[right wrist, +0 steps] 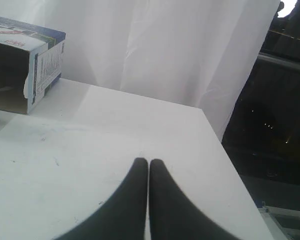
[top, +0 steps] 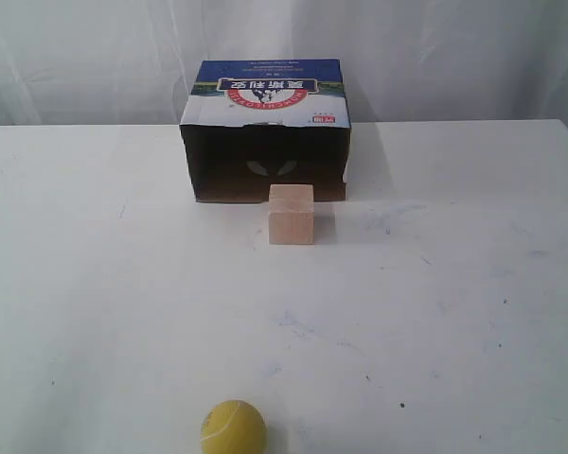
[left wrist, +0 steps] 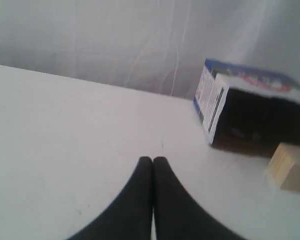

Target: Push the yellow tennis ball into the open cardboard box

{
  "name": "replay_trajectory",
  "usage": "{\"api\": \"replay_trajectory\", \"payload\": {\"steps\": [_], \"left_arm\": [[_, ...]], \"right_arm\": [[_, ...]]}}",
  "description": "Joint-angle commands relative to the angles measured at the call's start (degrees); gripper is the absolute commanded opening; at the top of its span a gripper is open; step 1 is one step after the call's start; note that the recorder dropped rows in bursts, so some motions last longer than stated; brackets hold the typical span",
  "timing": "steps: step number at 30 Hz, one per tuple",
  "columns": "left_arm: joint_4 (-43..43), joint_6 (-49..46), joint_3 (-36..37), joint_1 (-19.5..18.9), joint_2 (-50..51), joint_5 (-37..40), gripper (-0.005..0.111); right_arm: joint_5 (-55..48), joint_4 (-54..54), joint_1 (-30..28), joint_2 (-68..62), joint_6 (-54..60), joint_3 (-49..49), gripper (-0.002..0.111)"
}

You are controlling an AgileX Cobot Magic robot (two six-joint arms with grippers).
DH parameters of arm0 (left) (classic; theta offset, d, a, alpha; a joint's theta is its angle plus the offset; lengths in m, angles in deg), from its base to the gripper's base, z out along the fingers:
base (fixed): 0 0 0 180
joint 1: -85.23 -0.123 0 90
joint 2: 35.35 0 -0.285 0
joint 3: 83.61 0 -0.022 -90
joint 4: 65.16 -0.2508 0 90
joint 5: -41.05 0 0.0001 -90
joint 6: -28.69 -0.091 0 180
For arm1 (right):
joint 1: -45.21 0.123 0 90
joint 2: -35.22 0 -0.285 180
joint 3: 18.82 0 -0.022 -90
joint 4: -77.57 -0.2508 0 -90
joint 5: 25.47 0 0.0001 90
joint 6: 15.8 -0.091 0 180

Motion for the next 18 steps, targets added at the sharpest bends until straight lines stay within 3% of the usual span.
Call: {"api": "replay_trajectory", "payload": {"steps": [1,4,7,9,13,16,18], "left_arm": [[4.25,6.94,0.21,0.04,-0.26,-10.81,0.0],[4.25,8.64,-1.35,0.04,0.21,-18.6,0.0],[2.14,7.57,-9.8,0.04,6.21,-14.27,0.0],[-5.02,6.47,-17.11,0.04,14.02,-8.57,0.0],[-18.03,4.98,-36.17,0.26,34.88,13.72,0.0],[-16.12,-4.85,-46.46,0.26,49.22,26.26,0.0],[-8.76,-18.85,-51.5,0.26,56.02,33.19,0.0]], "right_arm": [[0.75,-0.09,-0.13,0.26,0.11,-0.05,0.001],[0.75,-0.09,-0.13,0.26,0.11,-0.05,0.001],[0.64,-0.09,-0.13,0.26,0.11,-0.05,0.001],[0.64,-0.09,-0.13,0.26,0.11,-0.05,0.001],[0.64,-0.09,-0.13,0.26,0.11,-0.05,0.001],[0.64,-0.09,-0.13,0.26,0.11,-0.05,0.001],[0.64,-0.09,-0.13,0.26,0.11,-0.05,0.001]]}}
